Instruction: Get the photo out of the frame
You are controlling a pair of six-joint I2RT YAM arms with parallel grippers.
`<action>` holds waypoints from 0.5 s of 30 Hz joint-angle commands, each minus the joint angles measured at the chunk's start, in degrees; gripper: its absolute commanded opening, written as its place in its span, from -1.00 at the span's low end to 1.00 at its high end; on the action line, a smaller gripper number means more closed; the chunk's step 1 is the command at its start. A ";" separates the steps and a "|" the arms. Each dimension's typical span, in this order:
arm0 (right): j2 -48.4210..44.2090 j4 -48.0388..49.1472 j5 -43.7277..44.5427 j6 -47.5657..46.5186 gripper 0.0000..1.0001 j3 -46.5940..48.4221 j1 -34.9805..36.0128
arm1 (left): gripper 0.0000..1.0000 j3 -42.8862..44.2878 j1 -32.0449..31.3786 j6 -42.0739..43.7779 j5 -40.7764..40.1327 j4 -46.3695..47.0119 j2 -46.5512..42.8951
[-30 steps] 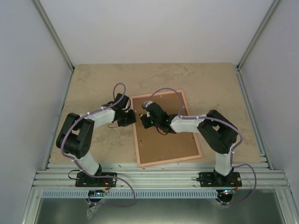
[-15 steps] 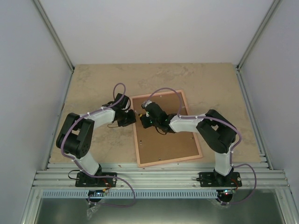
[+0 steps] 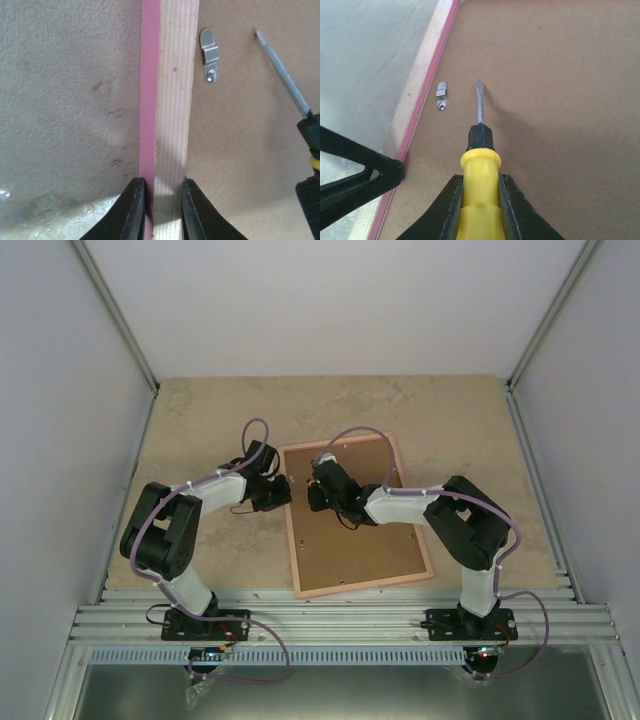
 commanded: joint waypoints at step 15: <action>-8.00 2.77 -2.78 -7.04 -0.99 -4.46 -3.21 | -1.00 -9.72 0.02 -16.95 0.58 7.79 -7.30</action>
